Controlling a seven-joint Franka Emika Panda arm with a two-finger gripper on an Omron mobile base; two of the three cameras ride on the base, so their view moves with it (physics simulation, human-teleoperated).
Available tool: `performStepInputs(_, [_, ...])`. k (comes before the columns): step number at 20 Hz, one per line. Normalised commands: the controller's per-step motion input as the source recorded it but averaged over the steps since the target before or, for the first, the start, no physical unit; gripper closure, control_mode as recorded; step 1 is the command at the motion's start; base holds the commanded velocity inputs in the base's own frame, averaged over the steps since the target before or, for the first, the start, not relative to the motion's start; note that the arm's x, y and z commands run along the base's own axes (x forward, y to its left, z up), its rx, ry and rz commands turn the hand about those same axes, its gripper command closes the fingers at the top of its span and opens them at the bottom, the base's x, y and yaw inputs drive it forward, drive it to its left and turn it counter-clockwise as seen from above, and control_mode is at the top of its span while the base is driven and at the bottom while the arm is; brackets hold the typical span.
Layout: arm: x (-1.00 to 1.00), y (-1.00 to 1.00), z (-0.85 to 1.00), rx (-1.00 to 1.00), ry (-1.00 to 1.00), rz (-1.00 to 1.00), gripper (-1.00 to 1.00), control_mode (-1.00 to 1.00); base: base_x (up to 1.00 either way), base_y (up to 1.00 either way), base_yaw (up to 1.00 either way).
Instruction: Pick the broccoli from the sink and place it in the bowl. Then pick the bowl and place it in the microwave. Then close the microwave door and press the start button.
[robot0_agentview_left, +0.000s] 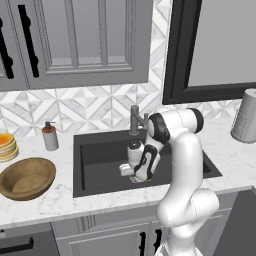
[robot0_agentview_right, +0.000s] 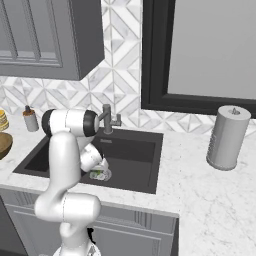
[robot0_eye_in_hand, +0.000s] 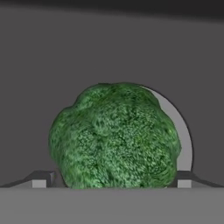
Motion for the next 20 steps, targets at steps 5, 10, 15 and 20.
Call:
performStepInputs(5, [0.11,-0.06,0.0,0.05,-0.06,0.0,-1.0,-1.0,0.0,0.0,0.0])
performStepInputs(10, [0.04,0.0,-0.08,0.04,-0.02,-0.01,-1.0,-1.0,0.0,0.0,0.0])
performStepInputs(15, [0.0,0.0,-0.16,0.0,0.0,-0.01,1.0,-1.0,0.0,0.0,0.0])
performStepInputs(20, [-0.05,0.18,0.17,0.0,-0.01,0.0,1.0,-1.0,0.0,0.0,0.0])
